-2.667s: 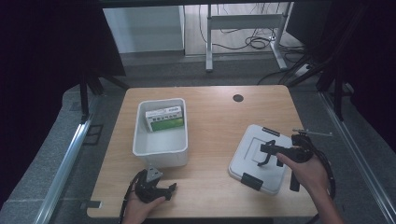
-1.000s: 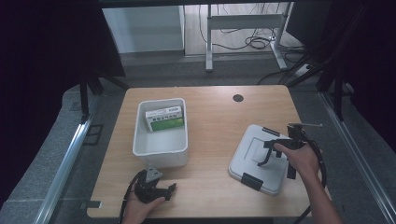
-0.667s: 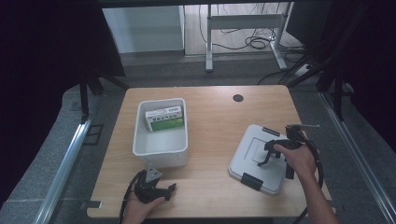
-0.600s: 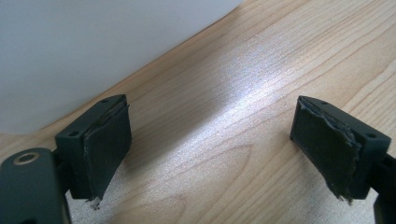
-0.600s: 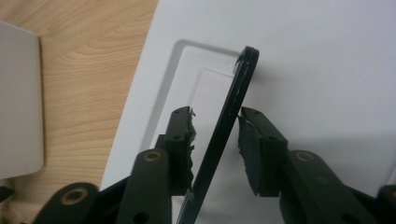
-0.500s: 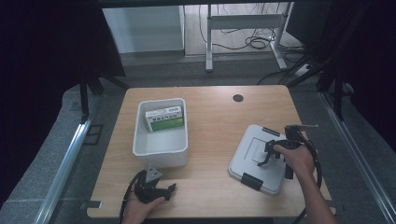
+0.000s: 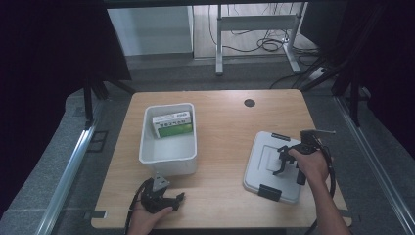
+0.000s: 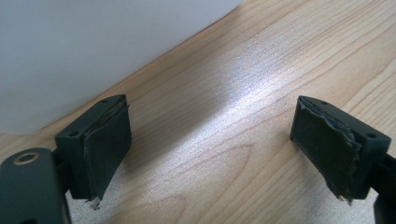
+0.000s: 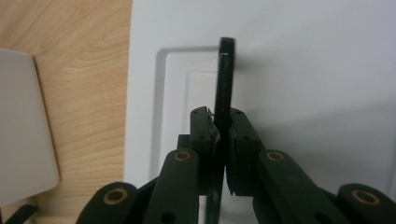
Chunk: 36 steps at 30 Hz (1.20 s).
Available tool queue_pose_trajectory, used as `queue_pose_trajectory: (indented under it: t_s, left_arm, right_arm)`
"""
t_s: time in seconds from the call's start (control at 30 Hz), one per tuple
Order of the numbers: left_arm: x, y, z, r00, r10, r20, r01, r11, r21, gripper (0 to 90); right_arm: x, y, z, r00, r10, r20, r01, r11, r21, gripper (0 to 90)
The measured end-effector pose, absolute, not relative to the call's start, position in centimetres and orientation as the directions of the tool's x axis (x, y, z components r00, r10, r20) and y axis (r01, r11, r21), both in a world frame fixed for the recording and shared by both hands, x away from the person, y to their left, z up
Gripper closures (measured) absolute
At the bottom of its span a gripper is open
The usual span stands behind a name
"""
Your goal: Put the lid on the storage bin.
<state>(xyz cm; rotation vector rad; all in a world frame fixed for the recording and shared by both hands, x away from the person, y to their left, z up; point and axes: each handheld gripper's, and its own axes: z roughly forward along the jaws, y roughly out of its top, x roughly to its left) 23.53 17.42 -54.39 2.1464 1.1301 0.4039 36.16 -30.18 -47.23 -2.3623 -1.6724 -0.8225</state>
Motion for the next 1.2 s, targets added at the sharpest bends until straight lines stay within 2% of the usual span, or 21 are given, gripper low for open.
queue_pose_trajectory:
  t_s: [0.6, 1.2]
  left_arm:
    - [23.5, 17.4, -54.4, 0.578, 0.815, -0.035, 0.608, -0.401, 0.685, 12.4]
    - [23.5, 17.4, -54.4, 0.578, 0.815, -0.035, 0.608, -0.402, 0.684, 12.4]
  right_arm:
    - [35.3, -30.6, -43.6, 0.167, 0.833, 0.528, 0.893, -0.355, 0.276, 83.8]
    - [35.3, -28.5, -41.0, 0.079, 0.835, 0.545, 0.902, -0.293, 0.318, 83.8]
